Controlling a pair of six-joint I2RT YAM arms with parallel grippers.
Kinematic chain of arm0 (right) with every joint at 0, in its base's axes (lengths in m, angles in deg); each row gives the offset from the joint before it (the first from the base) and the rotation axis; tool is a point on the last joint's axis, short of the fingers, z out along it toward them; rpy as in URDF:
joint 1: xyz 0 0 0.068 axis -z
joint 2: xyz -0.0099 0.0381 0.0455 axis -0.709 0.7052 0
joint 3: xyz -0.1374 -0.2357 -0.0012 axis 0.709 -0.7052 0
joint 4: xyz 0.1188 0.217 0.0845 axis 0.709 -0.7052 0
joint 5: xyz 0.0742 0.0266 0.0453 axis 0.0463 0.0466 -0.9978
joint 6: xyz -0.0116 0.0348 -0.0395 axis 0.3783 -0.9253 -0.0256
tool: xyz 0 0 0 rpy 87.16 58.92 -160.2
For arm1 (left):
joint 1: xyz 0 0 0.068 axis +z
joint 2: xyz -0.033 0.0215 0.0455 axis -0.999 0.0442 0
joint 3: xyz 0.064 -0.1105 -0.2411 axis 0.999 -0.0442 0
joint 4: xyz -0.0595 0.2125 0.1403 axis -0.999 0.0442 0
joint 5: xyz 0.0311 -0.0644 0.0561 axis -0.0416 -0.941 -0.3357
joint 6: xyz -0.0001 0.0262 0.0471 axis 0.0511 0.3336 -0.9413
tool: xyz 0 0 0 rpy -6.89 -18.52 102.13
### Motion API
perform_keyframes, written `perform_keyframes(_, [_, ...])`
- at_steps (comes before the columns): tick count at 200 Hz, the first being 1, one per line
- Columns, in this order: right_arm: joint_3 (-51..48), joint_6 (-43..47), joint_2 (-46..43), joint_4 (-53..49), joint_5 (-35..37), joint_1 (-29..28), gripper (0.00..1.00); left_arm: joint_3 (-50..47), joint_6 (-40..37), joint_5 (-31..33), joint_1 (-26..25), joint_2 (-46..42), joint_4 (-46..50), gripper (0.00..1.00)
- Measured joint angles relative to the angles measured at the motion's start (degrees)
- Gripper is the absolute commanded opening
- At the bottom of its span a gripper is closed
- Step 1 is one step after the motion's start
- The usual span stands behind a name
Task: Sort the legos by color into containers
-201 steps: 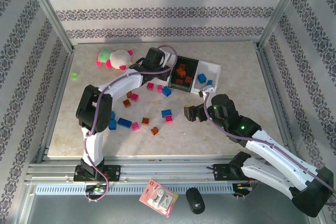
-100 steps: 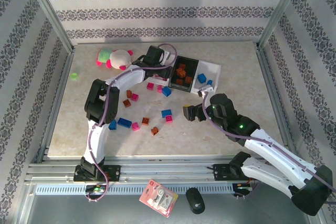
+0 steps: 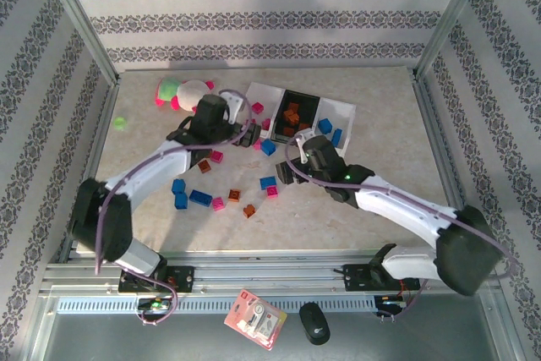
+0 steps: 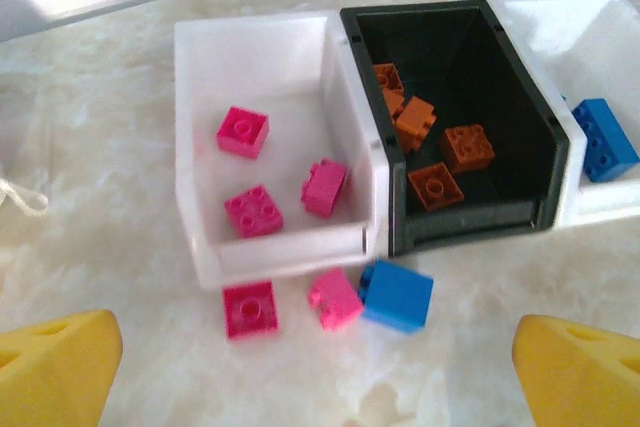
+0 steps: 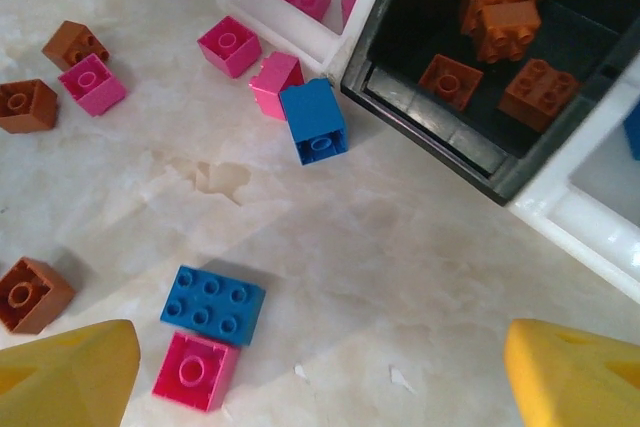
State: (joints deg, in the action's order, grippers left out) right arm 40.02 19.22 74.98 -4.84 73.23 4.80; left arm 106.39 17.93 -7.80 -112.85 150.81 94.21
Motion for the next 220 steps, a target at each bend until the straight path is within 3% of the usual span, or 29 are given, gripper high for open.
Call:
perform_keyframes(39, [6.95, 0.00, 12.37, 3.96, -2.23, 0.50, 0.89, -15.26, 4.04, 1.70, -1.11, -15.91, 0.94, 0.99])
perform_keyframes(103, [17.75, 0.02, 28.59, 5.16, -4.04, 2.93, 0.83, -28.06, 5.68, 2.80, -7.23, -32.46, 3.48, 0.99])
perform_keyframes(149, [24.15, 0.13, 35.78, 4.48, -5.55, 3.96, 0.79, -33.57, 5.68, 2.97, -15.78, -31.78, -0.02, 0.99])
perform_keyframes(220, [30.38, 0.17, 41.46, 2.82, -7.43, 4.24, 0.70, -36.85, 5.64, 2.75, -16.22, -31.19, -6.32, 0.99])
